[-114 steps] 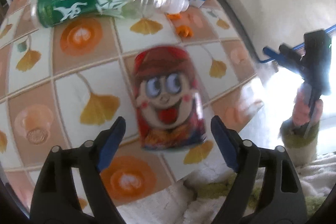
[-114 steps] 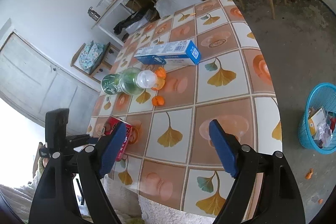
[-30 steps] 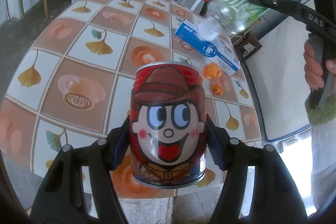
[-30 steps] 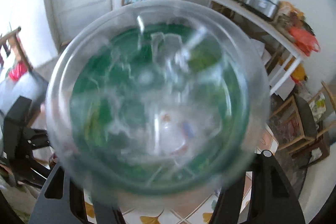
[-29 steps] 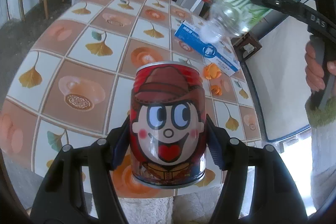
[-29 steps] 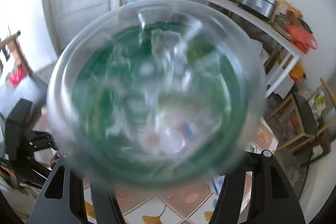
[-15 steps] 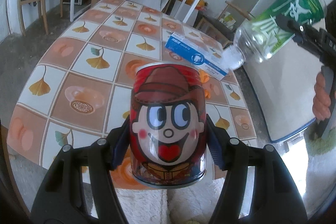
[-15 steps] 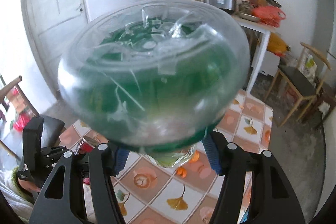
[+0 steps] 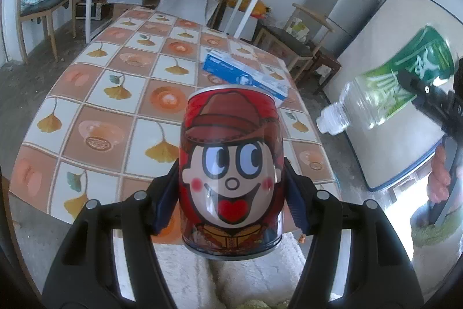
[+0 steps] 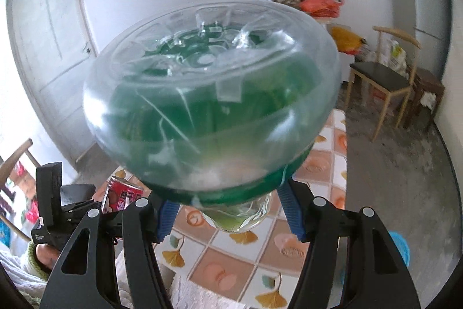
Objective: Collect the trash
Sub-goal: 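Lift the green bottle with the right gripper off the table, then carry the can and bottle over the blue wastebasket and open both grippers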
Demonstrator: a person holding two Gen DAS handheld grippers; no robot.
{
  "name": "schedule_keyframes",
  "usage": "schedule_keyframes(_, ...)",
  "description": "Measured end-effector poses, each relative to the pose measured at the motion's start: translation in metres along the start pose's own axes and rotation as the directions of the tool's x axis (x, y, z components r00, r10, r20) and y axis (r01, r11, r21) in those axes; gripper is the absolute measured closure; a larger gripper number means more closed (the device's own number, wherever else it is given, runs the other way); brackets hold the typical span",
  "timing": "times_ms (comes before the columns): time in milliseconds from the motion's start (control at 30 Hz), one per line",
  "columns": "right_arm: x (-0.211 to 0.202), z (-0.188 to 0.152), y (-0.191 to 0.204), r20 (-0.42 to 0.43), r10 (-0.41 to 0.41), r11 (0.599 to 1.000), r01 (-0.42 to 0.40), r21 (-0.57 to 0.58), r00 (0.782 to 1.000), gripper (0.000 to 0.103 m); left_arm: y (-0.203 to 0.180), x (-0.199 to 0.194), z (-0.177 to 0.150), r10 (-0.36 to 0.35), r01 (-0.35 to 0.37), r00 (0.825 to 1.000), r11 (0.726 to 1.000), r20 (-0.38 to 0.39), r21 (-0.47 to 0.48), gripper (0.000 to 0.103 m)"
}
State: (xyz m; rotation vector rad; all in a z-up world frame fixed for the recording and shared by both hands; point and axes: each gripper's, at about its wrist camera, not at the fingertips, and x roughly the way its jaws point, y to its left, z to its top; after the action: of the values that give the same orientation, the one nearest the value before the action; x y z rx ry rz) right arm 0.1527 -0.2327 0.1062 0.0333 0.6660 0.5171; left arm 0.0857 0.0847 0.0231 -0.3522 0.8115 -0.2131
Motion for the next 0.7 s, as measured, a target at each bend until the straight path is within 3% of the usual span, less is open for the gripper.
schedule_keyframes(200,-0.035,-0.025,-0.033,0.055,-0.047,0.995,0.042,0.087,0.997,0.043,-0.024,0.002,-0.006,-0.022,0.022,1.000,0.999,-0.007,0.039,0.041)
schedule_keyframes(367,-0.078,-0.050,-0.065,0.114,-0.136,0.976,0.113,0.184,0.984,0.043,-0.054,0.006,-0.003,-0.069,0.070,0.998,0.992,-0.016,0.104,0.041)
schedule_keyframes(533,-0.124,-0.087,-0.105,0.164,-0.260,0.932,0.203,0.301,0.952,0.043,-0.104,0.025,0.007,-0.139,0.150,0.988,0.969,-0.071,0.197,0.041)
schedule_keyframes(700,-0.144,-0.128,-0.150,0.139,-0.350,0.865,0.263,0.427,0.926,0.043,-0.166,0.055,0.014,-0.201,0.237,0.968,0.930,-0.152,0.282,0.041)
